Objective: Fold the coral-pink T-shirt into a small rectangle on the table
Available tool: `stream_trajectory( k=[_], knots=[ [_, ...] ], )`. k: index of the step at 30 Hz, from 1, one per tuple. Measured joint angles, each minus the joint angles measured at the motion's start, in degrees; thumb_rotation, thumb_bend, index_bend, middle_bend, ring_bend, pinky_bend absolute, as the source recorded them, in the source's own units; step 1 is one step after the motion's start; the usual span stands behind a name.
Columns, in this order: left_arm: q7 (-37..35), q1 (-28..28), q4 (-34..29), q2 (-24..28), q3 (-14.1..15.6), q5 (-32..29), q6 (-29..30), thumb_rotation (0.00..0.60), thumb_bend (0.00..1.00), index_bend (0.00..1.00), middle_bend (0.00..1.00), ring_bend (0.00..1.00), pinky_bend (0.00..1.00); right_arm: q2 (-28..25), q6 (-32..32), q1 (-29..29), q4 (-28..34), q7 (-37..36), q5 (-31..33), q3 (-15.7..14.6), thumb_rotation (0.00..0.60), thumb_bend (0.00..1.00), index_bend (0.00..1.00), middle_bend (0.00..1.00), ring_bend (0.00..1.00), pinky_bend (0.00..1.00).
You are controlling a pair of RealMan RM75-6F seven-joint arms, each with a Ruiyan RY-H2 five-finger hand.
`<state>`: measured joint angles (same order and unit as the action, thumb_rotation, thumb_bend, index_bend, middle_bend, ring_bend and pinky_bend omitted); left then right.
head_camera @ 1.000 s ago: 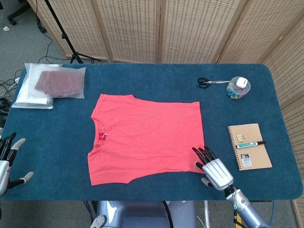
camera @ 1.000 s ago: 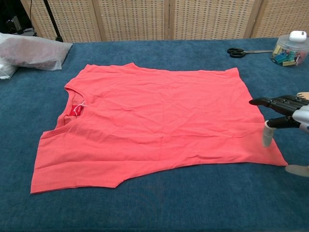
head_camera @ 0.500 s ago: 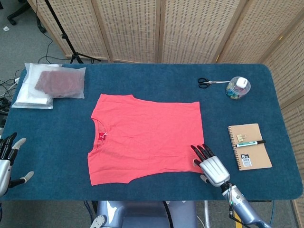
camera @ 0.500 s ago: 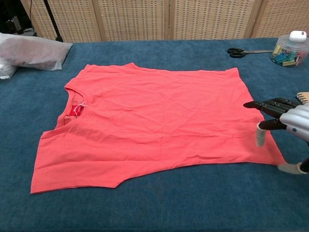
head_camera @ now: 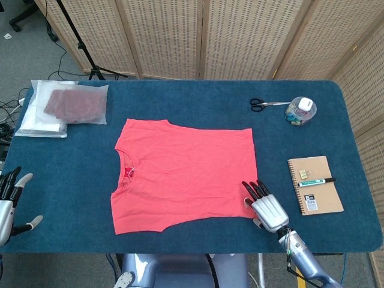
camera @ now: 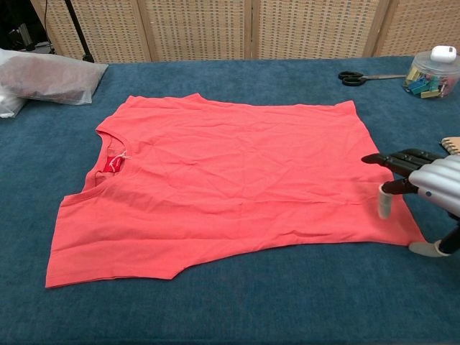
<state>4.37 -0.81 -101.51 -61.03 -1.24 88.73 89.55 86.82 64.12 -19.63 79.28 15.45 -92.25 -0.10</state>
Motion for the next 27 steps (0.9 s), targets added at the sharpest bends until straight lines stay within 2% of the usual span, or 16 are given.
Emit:
stream_trajectory(
  k=[5, 12, 27],
  knots=[
    [-0.2, 0.0, 0.0, 0.1, -0.1, -0.2, -0.1, 0.6, 0.0, 0.0, 0.0, 0.0, 0.0, 0.5, -0.1, -0.3, -0.7, 0.8, 0.4, -0.1, 0.6, 0.26, 0.43, 0.0, 0.0, 0.0],
    [-0.2, -0.1, 0.0, 0.1, -0.2, -0.5, -0.2, 0.6, 0.0, 0.0, 0.0, 0.0, 0.0, 1.2, 0.1, -0.7, -2.1, 0.9, 0.6, -0.4, 0.6, 0.4, 0.46, 0.0, 0.0, 0.0],
    [0.0, -0.3, 0.4, -0.2, -0.1, -0.1, -0.4, 0.6, 0.0, 0.0, 0.0, 0.0, 0.0, 3.3, 2.5, -1.3, -6.1, -2.1, -0.9, -1.0, 0.6, 0.41, 0.56, 0.0, 0.0, 0.0]
  ],
)
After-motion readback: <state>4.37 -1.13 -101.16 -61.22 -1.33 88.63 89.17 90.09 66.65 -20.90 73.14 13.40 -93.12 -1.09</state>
